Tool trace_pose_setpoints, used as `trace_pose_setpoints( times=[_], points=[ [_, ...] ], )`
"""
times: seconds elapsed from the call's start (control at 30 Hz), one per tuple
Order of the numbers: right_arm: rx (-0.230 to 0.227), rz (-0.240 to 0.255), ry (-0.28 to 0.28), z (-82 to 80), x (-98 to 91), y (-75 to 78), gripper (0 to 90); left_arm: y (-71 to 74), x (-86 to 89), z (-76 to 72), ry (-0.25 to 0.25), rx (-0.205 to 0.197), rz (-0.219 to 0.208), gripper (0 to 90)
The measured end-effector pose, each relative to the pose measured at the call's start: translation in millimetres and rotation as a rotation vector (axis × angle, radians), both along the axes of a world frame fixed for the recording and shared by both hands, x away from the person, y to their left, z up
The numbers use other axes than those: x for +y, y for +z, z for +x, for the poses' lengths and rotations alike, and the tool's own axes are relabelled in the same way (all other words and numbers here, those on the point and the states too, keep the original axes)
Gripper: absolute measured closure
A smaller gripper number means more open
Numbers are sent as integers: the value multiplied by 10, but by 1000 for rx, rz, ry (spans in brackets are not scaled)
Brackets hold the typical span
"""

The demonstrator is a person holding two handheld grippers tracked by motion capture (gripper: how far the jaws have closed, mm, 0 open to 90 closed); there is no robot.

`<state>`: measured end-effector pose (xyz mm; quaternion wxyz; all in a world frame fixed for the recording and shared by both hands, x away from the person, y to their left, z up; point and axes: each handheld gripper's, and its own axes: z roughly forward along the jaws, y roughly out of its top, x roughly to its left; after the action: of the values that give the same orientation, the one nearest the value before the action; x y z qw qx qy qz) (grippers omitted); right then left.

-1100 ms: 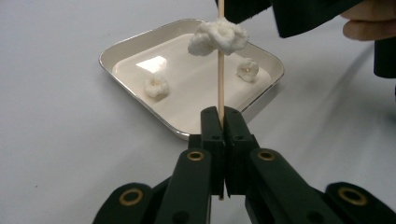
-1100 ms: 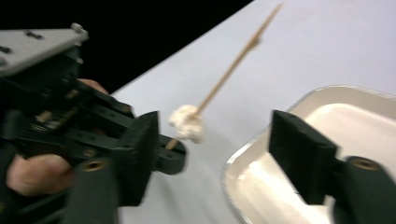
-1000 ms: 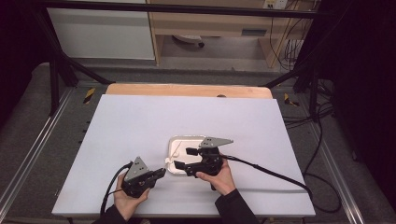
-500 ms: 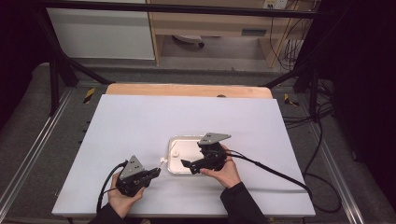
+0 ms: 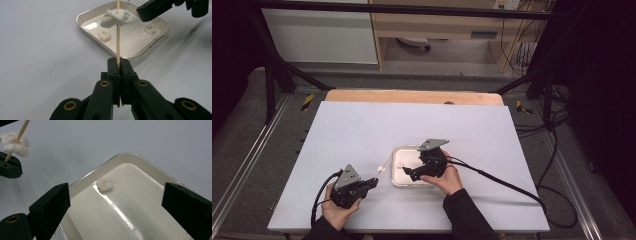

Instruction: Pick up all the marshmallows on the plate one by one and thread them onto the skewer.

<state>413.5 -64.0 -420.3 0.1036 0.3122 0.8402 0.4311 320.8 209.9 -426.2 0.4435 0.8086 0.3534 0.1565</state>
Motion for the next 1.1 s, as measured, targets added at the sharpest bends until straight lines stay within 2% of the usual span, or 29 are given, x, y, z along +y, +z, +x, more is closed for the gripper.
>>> trace_pose_setpoints(
  times=[0.17,0.27,0.37,0.43,0.53,0.73,0.97,1.1],
  points=[
    [-6,-46,15,68,166,-28,139,5,33,9,5,1,1,886],
    [-11,-57,35,104,243,-42,212,11,57,16,10,1,-1,886],
    [-19,-90,53,136,314,-61,276,11,68,20,13,4,-2,885],
    [-19,-86,60,153,343,-89,313,12,70,22,13,4,-3,886],
    [-18,-114,66,189,360,-126,362,12,73,25,13,4,-5,885],
    [-13,-138,87,228,392,-204,456,6,68,28,10,6,-6,885],
    [-2,-115,105,250,409,-248,543,2,59,25,6,8,-3,885],
    [-4,-119,109,256,409,-252,573,-2,50,23,1,8,0,886]
  ],
)
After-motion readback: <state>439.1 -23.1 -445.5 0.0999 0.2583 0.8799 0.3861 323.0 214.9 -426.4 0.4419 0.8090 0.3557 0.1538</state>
